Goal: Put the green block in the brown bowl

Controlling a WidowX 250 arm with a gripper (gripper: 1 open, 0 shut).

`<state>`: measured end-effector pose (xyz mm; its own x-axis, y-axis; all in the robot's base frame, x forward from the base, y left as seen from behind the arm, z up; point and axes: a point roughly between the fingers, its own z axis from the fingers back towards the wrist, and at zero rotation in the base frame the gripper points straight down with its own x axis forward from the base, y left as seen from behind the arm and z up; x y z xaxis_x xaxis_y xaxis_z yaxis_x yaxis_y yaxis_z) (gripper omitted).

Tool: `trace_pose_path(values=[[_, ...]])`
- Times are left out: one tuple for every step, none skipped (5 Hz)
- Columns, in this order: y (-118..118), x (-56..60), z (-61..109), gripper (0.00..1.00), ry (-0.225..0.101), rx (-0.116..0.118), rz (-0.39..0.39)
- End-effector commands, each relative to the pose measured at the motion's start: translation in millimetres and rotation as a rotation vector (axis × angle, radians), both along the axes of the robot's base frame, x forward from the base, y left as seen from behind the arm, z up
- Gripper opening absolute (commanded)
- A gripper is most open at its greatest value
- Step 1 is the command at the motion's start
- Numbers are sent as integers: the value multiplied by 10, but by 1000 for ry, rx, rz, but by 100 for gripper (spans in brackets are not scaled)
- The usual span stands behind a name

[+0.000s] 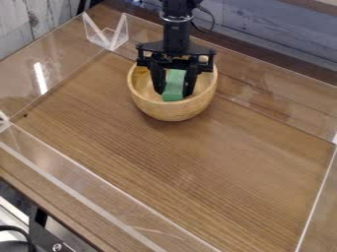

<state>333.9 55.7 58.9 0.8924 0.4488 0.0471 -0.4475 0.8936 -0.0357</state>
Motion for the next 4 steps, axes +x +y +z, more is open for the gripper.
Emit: trace_pose_path(values=[[138,104,250,100,-75,3,-26],[291,11,333,100,-85,-21,-67],[462,-74,375,100,-88,-34,-110],[610,-41,410,100,-99,-44,-116]])
